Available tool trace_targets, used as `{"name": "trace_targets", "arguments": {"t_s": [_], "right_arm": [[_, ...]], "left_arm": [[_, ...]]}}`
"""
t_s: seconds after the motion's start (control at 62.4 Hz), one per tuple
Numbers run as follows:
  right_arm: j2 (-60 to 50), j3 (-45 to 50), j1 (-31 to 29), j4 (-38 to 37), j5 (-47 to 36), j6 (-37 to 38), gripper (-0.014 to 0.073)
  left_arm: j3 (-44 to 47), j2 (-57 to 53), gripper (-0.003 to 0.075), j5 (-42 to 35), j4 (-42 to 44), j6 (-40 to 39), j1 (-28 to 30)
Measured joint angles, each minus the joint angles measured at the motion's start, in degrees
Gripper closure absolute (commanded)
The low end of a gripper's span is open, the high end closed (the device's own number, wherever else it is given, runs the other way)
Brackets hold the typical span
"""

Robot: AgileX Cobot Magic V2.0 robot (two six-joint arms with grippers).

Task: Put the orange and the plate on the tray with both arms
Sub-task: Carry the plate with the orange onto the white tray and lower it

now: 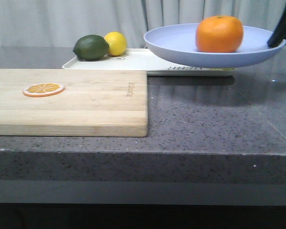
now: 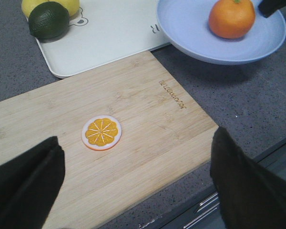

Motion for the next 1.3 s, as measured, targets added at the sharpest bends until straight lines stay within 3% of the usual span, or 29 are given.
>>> {"name": "trace_targets", "arguments": {"t_s": [0.4,0.673,0.929,1.297], "right_arm": [[21.3,-28.0,8.0,-0.5,1.7,9.9,0.0711],[34.2,-45.3,9.5,-0.8,2.9,14.5,0.0711],[36.2,-47.7,9.5,-1.4,3.6,15.9,0.0692],[36.2,-47.9,9.4,-3.1,4.2,17.1,0.0437]], "left_arm": [[0.0,0.0,0.0113,0.0,0.0,0.0,0.0],[0.0,0.0,0.0113,0.0,0.0,0.0,0.0],[0.0,0.0,0.0113,0.0,0.0,0.0,0.0],[0.0,0.0,0.0113,0.0,0.0,0.0,0.0]]}}
